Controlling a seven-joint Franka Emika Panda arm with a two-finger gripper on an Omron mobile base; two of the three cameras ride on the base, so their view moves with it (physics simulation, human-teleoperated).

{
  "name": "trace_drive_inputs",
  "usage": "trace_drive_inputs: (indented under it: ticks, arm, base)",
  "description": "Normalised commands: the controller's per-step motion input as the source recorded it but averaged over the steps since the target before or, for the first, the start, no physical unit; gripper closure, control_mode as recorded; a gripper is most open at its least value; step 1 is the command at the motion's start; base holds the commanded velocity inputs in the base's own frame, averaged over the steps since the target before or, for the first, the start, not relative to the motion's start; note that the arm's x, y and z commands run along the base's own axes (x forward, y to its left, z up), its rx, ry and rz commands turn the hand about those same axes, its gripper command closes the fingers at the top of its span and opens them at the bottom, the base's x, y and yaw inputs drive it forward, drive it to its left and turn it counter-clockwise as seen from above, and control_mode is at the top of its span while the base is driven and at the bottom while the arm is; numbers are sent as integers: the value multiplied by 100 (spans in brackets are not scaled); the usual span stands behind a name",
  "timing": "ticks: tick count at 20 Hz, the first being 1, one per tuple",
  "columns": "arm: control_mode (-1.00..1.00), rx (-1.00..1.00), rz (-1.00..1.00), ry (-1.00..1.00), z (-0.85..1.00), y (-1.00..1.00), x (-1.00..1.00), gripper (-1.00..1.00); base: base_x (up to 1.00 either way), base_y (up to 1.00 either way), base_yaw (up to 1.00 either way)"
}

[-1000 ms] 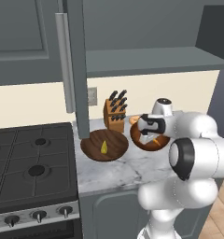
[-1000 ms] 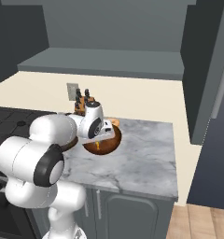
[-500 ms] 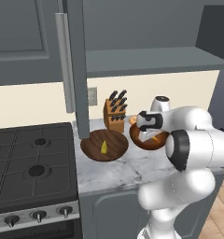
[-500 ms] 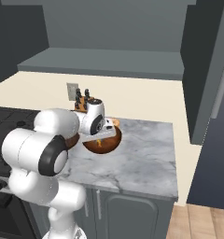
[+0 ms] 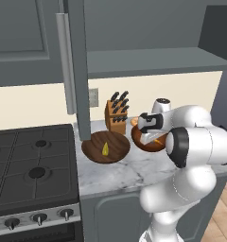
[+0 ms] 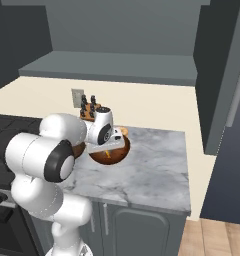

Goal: Pick both bowls and place them on the counter. Then place the lemon wedge in one bowl and place the shrimp in the other bowl.

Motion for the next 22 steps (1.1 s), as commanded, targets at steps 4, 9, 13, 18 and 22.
trace_drive_inputs:
  ticks: [4,9,13,18,22]
  arm:
    - [-100,0,0,0,-4,0,0,-100]
    - [-100,0,0,0,0,0,0,-100]
    - [-100,0,0,0,3,0,0,-100]
    - [-100,-2,0,-4,23,0,-1,-100]
    - [-100,-2,0,-10,29,0,-11,-100]
  base:
    - [0,0,0]
    - [0,0,0]
    - [0,0,0]
    - [0,0,0]
    - [0,0,0]
